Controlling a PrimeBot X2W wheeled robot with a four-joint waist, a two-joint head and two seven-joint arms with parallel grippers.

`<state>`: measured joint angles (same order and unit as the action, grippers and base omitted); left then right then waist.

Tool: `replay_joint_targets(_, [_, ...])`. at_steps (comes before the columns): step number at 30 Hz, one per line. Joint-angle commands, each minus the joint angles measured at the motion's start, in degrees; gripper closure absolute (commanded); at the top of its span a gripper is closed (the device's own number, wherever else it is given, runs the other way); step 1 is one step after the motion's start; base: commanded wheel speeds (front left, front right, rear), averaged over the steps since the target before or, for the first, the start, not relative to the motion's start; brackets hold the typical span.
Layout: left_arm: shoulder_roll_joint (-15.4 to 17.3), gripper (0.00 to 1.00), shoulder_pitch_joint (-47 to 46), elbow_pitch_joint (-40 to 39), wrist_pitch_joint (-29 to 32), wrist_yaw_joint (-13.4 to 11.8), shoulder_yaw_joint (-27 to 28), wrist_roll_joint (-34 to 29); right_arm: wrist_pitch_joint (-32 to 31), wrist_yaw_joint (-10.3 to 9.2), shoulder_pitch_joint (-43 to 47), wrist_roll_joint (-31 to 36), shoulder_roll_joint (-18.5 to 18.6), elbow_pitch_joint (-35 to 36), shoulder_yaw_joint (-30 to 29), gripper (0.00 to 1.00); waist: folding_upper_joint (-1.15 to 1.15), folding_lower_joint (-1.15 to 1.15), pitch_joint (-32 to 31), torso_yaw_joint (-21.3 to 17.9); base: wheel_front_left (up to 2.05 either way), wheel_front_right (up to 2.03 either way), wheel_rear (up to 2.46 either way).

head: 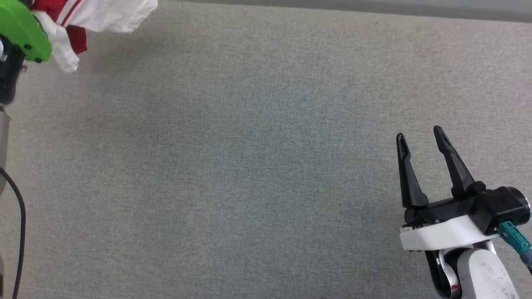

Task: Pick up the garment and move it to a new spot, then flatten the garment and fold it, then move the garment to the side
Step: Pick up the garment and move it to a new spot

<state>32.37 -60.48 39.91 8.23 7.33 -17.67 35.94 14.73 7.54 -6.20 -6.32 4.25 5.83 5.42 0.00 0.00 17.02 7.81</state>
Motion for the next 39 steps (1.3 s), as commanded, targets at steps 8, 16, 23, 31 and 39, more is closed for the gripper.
replay_joint_targets(8, [-5.22, 1.0, -1.01, -9.34, -0.65, -0.12, -3.88, -1.39, 0.27, -0.05, 2.6, -0.97, -1.2, -0.98, -2.55, 0.0, 0.0, 0.0, -9.28, -5.89, 0.0, 0.0, 0.0])
replay_joint_targets(16, [-13.54, 1.0, 4.69, -14.66, -3.61, -1.32, -7.71, -0.6, 0.27, -0.05, 3.24, -1.28, -1.34, -0.88, -5.29, 0.0, 0.0, 0.0, -10.16, -11.36, 0.0, 0.0, 0.0])
replay_joint_targets(23, [-21.9, 1.0, 11.03, -13.94, -9.9, -3.13, -10.34, 0.23, 0.27, -0.05, 3.56, -1.52, -1.36, -0.65, -7.11, 0.0, 0.0, 0.0, -9.35, -15.48, 0.0, 0.0, 0.0])
replay_joint_targets(31, [-27.45, 1.0, 20.17, -6.61, -18.3, -3.28, -17.45, -2.94, 0.27, -0.05, 4.3, -1.97, -1.36, -1.32, -6.35, 0.0, 0.0, 0.0, -8.03, -17.54, 0.0, 0.0, 0.0])
replay_joint_targets(39, [-28.78, 1.0, 23.23, 3.93, -21.88, -3.69, -23.83, -7.61, 0.27, -0.05, 3.25, -1.78, -1.36, -1.71, -6.03, 0.0, 0.0, 0.0, -5.53, -16.72, 0.0, 0.0, 0.0])
